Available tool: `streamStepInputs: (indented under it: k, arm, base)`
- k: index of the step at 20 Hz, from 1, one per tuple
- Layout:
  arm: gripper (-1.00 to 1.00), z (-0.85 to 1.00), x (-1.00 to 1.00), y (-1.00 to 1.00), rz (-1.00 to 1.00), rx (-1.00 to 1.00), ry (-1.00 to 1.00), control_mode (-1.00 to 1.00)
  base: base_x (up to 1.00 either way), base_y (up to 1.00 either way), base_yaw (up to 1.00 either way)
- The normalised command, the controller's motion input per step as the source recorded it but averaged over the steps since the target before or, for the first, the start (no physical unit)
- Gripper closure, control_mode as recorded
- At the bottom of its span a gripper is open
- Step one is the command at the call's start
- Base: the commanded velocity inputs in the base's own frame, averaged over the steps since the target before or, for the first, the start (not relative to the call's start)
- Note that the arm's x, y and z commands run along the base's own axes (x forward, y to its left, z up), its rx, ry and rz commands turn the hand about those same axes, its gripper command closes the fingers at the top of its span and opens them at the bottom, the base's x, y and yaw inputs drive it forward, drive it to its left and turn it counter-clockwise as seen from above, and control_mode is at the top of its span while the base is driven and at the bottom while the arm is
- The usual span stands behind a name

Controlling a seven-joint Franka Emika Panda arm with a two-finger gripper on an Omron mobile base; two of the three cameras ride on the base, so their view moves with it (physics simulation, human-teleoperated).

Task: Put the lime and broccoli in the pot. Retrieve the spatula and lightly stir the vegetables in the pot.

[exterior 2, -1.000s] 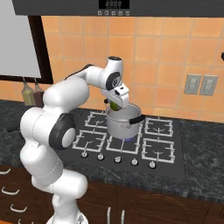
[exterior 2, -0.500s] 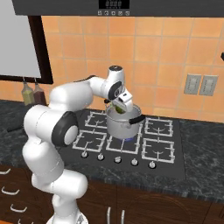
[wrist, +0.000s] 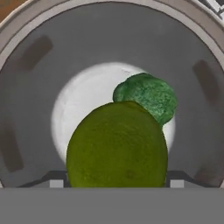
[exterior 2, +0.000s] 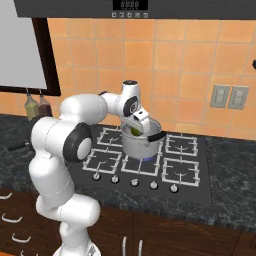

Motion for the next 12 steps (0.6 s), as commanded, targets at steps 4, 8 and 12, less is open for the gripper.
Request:
streamStepInputs:
  k: [4, 8, 12]
  arm:
    - [1.00, -0.08, 0.29, -0.01, 0.00, 0.00, -0.01, -1.00]
    - [1.00, -0.27, 0.00, 0.00, 0.00, 0.00, -0.03, -1.00]
    - [1.00, -0.24, 0.00, 0.00, 0.00, 0.00, -0.01, -1.00]
  base:
    - [0.00, 0.00, 0.00]
    - [0.00, 0.00, 0.00]
    - [0.00, 0.00, 0.00]
